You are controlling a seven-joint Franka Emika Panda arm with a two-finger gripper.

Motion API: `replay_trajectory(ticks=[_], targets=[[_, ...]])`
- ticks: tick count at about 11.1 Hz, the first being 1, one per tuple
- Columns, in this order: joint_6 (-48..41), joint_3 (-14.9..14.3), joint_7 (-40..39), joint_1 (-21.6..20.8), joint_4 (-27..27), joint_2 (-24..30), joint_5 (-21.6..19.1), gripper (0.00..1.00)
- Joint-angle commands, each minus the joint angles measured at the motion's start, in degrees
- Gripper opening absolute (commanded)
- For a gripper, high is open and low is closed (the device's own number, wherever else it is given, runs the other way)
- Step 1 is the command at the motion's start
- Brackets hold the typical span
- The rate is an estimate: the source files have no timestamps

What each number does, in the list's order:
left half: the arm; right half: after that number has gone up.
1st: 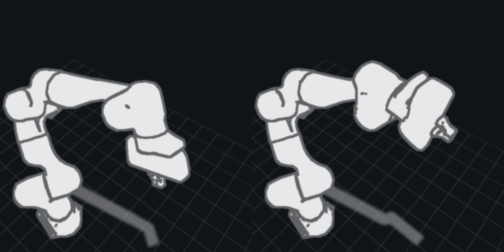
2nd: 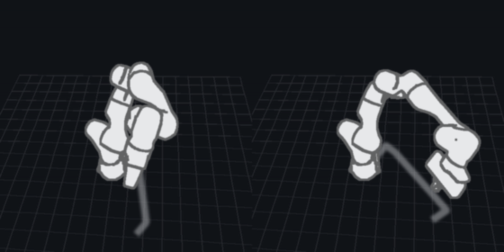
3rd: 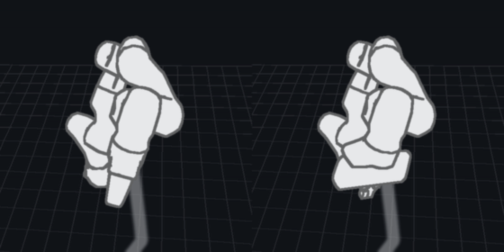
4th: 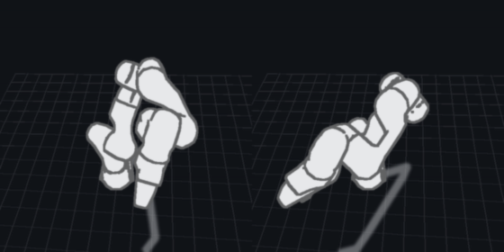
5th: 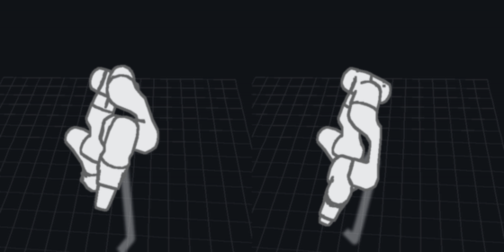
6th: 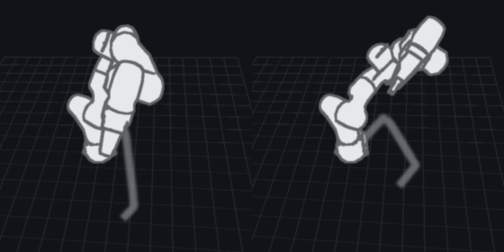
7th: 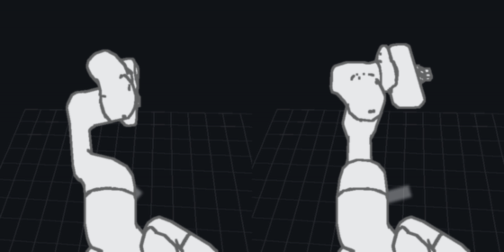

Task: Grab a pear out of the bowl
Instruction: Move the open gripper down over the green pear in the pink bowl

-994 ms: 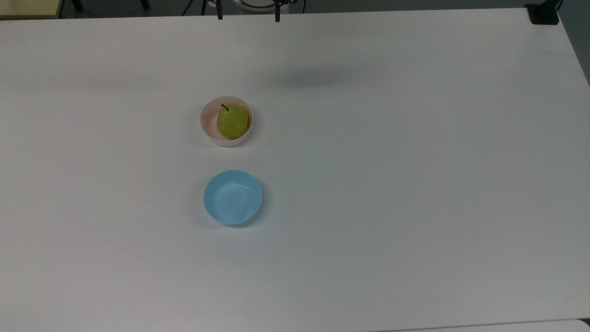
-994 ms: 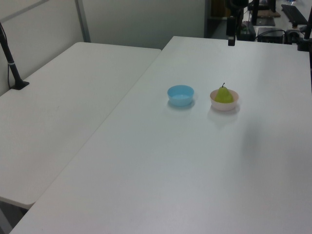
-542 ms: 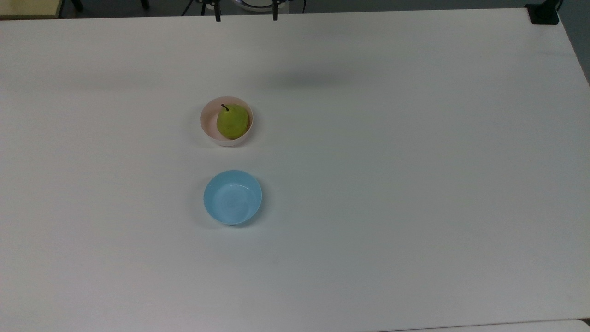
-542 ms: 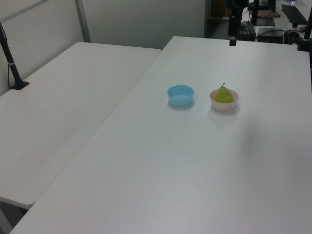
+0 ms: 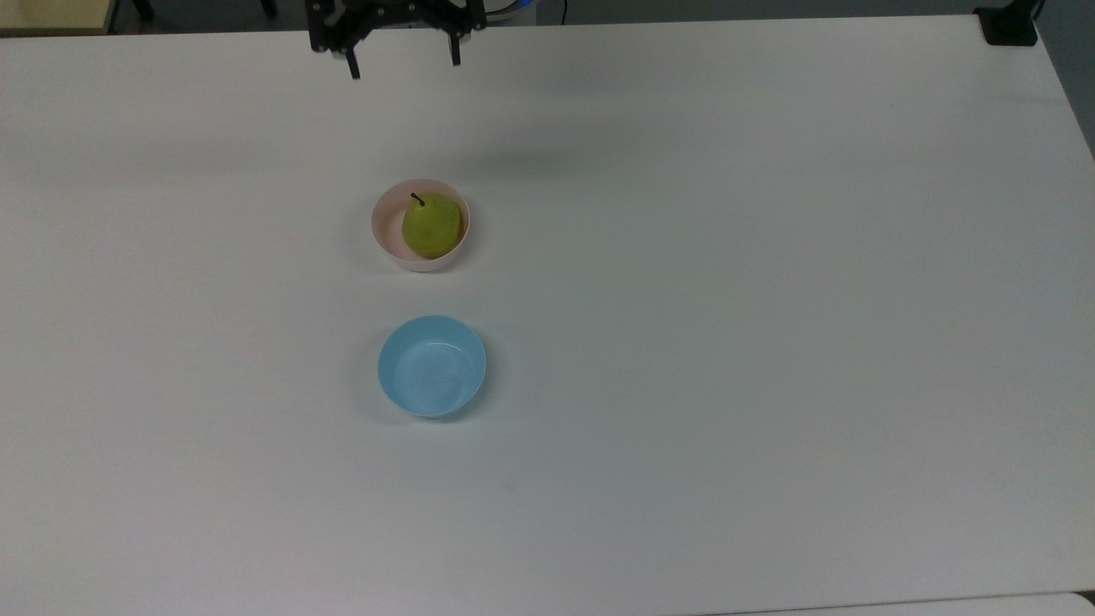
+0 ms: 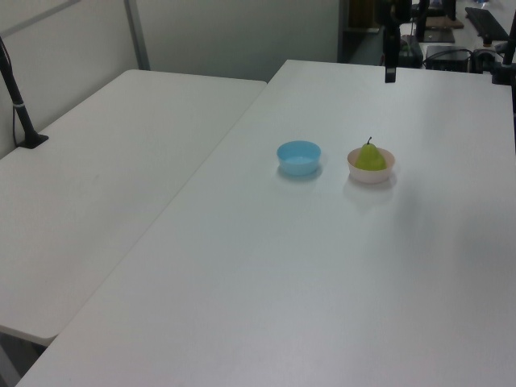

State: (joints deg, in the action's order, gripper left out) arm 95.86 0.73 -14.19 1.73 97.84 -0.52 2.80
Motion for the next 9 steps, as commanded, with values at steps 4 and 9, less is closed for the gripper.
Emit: replay_trajectory(ticks=[4, 9], targets=[[15.8, -0.5, -1.5, 1.4, 14.6, -1.5, 0.0, 1.0], [25.3, -0.5, -1.5, 2.1, 14.6, -10.8, 0.9, 0.95]])
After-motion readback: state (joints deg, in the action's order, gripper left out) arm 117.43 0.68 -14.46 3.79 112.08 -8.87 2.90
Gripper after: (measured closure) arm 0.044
